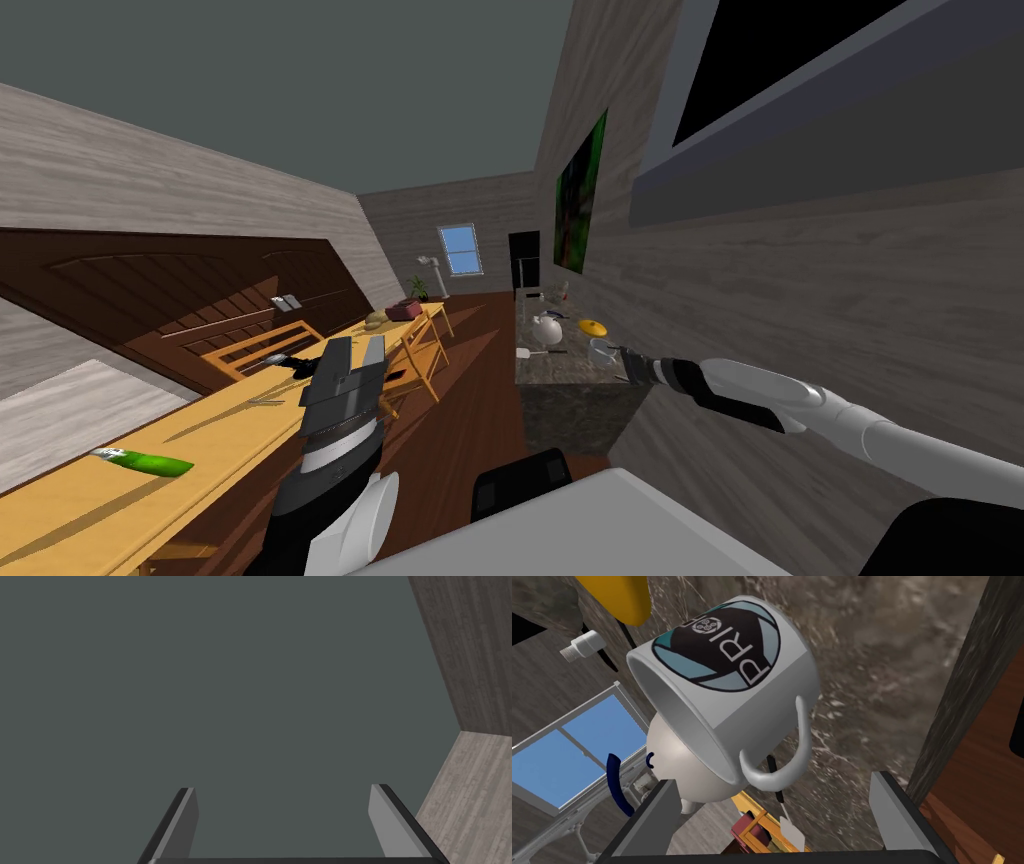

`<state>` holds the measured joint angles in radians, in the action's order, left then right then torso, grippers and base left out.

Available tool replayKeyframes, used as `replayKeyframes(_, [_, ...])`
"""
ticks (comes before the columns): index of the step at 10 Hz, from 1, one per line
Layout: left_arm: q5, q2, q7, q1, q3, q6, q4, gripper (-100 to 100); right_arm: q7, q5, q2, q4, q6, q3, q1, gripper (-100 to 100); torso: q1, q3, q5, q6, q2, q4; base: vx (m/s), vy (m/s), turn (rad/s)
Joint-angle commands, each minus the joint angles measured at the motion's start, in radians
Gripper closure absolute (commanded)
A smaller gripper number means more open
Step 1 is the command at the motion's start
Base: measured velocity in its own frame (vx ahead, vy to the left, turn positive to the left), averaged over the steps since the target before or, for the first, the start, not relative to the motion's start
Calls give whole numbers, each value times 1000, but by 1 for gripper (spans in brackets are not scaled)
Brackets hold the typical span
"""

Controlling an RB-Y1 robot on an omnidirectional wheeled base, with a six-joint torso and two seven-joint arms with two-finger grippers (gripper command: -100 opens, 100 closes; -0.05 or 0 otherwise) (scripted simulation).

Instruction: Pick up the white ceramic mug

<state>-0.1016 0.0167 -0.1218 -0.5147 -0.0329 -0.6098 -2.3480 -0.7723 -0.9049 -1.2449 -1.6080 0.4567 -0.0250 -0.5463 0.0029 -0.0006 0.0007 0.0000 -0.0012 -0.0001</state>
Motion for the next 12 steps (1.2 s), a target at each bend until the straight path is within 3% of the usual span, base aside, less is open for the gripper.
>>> replayKeyframes(1, [0,0,0,0,0,0,0,0,-29,-14,-20,31,13,-4,-9,-100,0,0,0,0,0,0,10,27,68])
replayKeyframes(3, [0,0,0,0,0,0,0,0,-51,-30,-49,63,21,1,-15,-100,-2,1,0,1,2,0,-5,16,44])
replayKeyframes(4, [0,0,0,0,0,0,0,0,-43,-28,-40,58,17,7,-5,-100,-2,1,-1,1,2,0,-1,5,3])
replayKeyframes(5, [0,0,0,0,0,0,0,0,-46,-29,-40,62,19,8,-3,0,-2,1,-1,1,2,0,0,0,0])
replayKeyframes(6, [0,0,0,0,0,0,0,0,-34,-28,-34,87,6,15,5,-100,-3,1,-1,1,2,0,-56,0,290])
replayKeyframes(10, [0,0,0,0,0,0,0,0,11,-22,-7,190,-45,45,41,-100,-3,6,-1,0,11,2,-145,-6,361])
replayKeyframes(11, [0,0,0,0,0,0,0,0,2,-25,-7,180,-35,46,45,-100,-3,7,-1,1,11,3,-65,-4,56])
replayKeyframes(12, [0,0,0,0,0,0,0,0,3,-25,-6,184,-37,47,45,100,-4,5,-1,2,8,2,-11,0,-13])
